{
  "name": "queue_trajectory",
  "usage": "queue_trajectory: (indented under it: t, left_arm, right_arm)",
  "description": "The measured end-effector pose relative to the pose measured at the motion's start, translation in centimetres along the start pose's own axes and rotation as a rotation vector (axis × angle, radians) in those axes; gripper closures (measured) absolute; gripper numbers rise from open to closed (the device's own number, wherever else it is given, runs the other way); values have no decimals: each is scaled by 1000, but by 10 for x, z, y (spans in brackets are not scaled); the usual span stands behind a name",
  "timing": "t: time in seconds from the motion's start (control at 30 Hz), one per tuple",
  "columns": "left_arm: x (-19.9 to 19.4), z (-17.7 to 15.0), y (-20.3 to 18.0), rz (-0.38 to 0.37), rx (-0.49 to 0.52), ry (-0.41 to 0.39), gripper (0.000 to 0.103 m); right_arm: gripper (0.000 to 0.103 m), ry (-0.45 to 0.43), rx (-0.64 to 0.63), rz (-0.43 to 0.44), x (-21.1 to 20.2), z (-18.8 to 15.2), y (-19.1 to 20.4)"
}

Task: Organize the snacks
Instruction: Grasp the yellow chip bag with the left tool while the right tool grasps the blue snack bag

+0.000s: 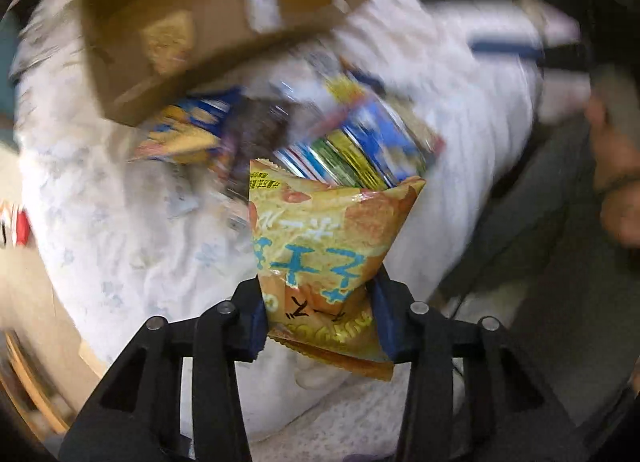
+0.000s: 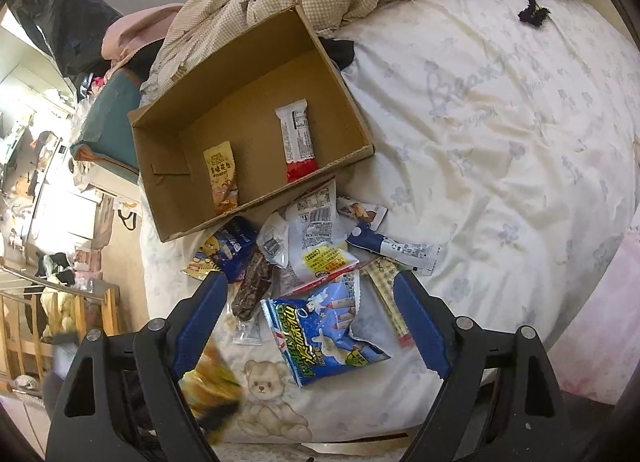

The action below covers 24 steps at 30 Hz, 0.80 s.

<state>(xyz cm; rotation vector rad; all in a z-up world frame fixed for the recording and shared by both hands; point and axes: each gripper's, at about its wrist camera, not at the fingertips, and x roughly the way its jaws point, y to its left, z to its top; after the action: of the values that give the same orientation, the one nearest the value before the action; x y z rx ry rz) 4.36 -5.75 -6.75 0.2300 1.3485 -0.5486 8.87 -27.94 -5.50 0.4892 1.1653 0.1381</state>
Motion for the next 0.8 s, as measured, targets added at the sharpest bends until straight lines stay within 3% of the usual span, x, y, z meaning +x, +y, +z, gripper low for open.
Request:
queue_trajectory:
  t: [0.2, 0.33, 0.47, 0.6, 0.8]
  left_arm:
    - [-18, 9, 55, 39, -245, -98, 66]
    - [-24, 11, 75, 82, -354, -139, 67]
    - [-28, 8, 84, 102, -399, -158, 67]
    - [-26, 8, 85, 125, -397, -169, 67]
    - [-26, 8, 89, 159, -399, -172, 67]
  right_arm:
    - [16, 45, 3, -25, 14, -1, -3]
    - [15, 154, -29, -42, 40, -8, 2]
    - [14, 264, -80, -74, 73, -18, 12]
    - [14, 382, -161, -169, 112, -34, 21]
    - [10, 423, -294, -307, 141, -52, 38]
